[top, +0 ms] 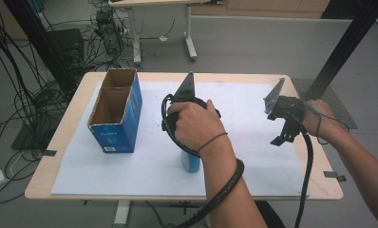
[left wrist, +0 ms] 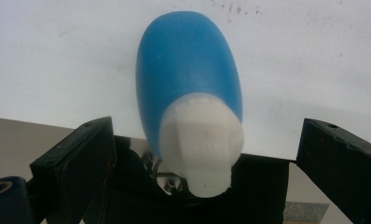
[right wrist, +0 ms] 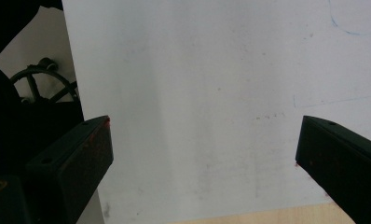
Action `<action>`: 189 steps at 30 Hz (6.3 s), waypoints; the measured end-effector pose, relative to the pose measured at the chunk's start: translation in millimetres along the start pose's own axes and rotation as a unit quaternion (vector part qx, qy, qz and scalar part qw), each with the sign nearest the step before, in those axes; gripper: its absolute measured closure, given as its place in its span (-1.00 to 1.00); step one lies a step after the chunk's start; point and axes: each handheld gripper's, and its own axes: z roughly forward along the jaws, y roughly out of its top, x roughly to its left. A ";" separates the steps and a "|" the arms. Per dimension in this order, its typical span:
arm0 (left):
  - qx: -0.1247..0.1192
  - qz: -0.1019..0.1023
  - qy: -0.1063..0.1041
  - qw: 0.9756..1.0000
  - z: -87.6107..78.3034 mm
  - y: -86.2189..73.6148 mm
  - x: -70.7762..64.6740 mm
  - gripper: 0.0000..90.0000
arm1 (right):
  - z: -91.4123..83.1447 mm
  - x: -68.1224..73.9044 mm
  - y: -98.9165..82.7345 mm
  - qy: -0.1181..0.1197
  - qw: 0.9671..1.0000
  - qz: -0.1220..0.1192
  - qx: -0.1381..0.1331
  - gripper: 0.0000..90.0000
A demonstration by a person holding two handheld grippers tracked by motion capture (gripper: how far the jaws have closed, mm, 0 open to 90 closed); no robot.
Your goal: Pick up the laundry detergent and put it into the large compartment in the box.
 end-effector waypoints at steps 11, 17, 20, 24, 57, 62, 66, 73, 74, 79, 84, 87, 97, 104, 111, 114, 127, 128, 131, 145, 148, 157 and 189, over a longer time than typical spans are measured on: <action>-0.005 0.003 0.001 1.000 -1.7 -2.1 -0.9 -0.90 | -1.5 1.0 -1.9 -0.002 1.000 0.002 -0.001 -0.91; -0.007 0.002 0.001 1.000 -1.7 -3.3 -1.9 -0.90 | -1.9 1.7 -2.8 -0.002 1.000 0.001 -0.002 -0.91; -0.007 0.002 0.002 1.000 -1.3 -3.2 -2.3 -0.89 | -2.4 2.4 -3.0 -0.004 1.000 0.001 -0.002 -0.91; -0.009 0.003 0.001 1.000 -1.6 -3.9 -2.7 -0.89 | -2.0 1.9 -2.9 -0.002 1.000 0.002 -0.002 -0.91; -0.004 -0.012 0.014 1.000 33.7 5.1 -0.5 -0.81 | 7.8 -3.5 -7.9 0.005 1.000 0.005 0.003 -0.91; -0.003 -0.016 0.018 1.000 36.7 5.9 -0.4 -0.77 | 9.7 -3.2 -7.2 0.006 1.000 0.004 0.003 -0.91; -0.001 -0.016 0.021 1.000 38.7 7.0 -1.5 -0.73 | 10.1 -3.3 -6.7 0.005 1.000 0.004 0.004 -0.91; -0.001 -0.018 0.030 0.999 39.4 7.4 -4.6 -0.47 | 12.6 -4.2 -7.1 0.007 1.000 0.004 0.006 -0.91; 0.000 -0.019 0.031 0.999 39.4 7.7 -4.5 -0.45 | 12.9 -4.3 -7.1 0.007 1.000 0.003 0.006 -0.91; -0.002 -0.021 0.029 0.999 39.2 7.0 -3.4 -0.28 | 13.2 -4.0 -6.9 0.007 1.000 0.003 0.008 -0.91; -0.002 -0.018 0.034 0.999 38.3 7.5 -7.9 -0.19 | 13.4 -3.5 -7.2 0.006 1.000 0.002 0.007 -0.91; -0.003 -0.019 0.035 0.999 38.6 7.1 -8.2 -0.19 | 12.7 -2.4 -7.1 0.005 1.000 0.004 0.008 -0.91; -0.001 -0.016 0.039 0.999 38.5 7.8 -10.3 -0.19 | 10.8 -1.0 -7.2 0.001 1.000 0.005 0.009 -0.91; -0.001 -0.015 0.039 0.999 38.6 7.6 -10.2 -0.19 | 10.4 -0.4 -7.4 -0.001 1.000 0.003 0.008 -0.91; -0.003 -0.016 0.038 0.999 38.4 6.2 -9.7 -0.19 | 10.4 0.6 -4.0 0.000 1.000 0.005 0.011 -0.91; -0.004 -0.017 0.038 0.999 38.4 5.4 -9.6 -0.18 | 11.5 0.8 -4.0 -0.001 1.000 0.003 0.008 -0.91; -0.003 -0.013 0.037 0.999 38.4 6.1 -9.1 -0.18 | 10.0 1.7 -3.3 -0.006 1.000 0.002 0.011 -0.91; -0.002 -0.012 0.037 0.999 38.5 6.0 -8.9 -0.18 | 10.0 1.8 -3.5 -0.007 1.000 0.004 0.011 -0.91; -0.001 -0.012 0.037 0.999 38.4 6.2 -9.2 -0.18 | 10.3 1.7 -4.1 -0.007 1.000 0.004 0.011 -0.91; -0.005 -0.011 0.037 0.999 38.3 4.7 -8.9 -0.18 | 10.5 1.7 -2.5 -0.007 1.000 -0.001 0.013 -0.91; -0.003 -0.010 0.036 0.999 38.3 5.3 -8.6 -0.18 | 10.4 1.8 -2.1 -0.007 1.000 0.000 0.013 -0.91; -0.007 -0.009 0.035 0.999 38.1 3.5 -8.1 -0.18 | 11.2 2.7 -3.4 -0.007 1.000 0.004 0.010 -0.91; -0.006 -0.005 0.039 0.999 38.2 2.4 -10.7 -0.18 | 8.6 6.8 2.1 -0.011 1.000 0.000 0.016 -0.91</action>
